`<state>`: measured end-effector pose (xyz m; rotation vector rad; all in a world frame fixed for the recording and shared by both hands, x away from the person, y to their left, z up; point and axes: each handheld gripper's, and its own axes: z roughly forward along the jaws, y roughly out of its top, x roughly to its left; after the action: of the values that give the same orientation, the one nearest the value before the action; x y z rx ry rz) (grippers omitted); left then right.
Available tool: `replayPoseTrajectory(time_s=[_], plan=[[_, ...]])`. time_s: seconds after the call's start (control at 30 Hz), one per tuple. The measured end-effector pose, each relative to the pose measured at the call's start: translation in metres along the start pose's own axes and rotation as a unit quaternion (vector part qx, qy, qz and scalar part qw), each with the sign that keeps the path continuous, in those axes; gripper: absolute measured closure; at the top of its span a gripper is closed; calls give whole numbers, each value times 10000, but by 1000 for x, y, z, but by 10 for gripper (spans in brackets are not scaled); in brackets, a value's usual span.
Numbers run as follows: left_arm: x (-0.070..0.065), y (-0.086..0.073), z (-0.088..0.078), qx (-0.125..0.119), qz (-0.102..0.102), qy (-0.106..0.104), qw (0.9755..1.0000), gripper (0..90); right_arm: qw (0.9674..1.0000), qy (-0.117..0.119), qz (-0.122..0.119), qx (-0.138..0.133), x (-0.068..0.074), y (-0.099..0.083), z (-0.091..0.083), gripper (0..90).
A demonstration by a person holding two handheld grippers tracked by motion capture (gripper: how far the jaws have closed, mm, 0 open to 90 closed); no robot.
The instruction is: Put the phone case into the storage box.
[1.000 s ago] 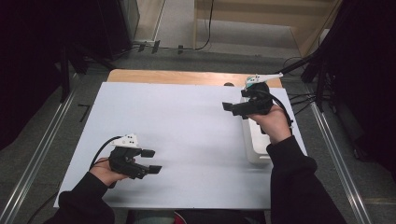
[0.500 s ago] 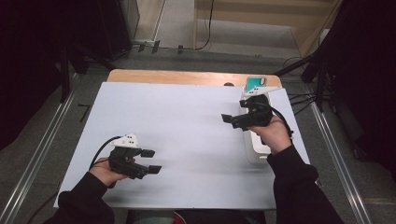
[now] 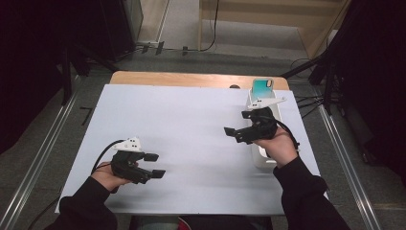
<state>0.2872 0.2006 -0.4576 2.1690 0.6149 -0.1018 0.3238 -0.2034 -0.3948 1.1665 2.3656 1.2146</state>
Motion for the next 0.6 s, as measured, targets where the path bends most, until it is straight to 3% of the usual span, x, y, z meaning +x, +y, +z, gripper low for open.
replayPoseTrajectory(time_s=[0.43, 0.5, 0.6], plan=[[0, 0, -1, -40, -29, 19, 10000, 280, 9997, 248, -78, 37, 15, -18, 2, 54], [0, 0, -1, -21, -32, 29, 10000, 280, 9996, 273, -113, 38, 17, -22, 1, 145], [0, 0, -1, -37, -24, 20, 10000, 280, 9993, 332, -161, 57, 20, -26, 0, 146]])
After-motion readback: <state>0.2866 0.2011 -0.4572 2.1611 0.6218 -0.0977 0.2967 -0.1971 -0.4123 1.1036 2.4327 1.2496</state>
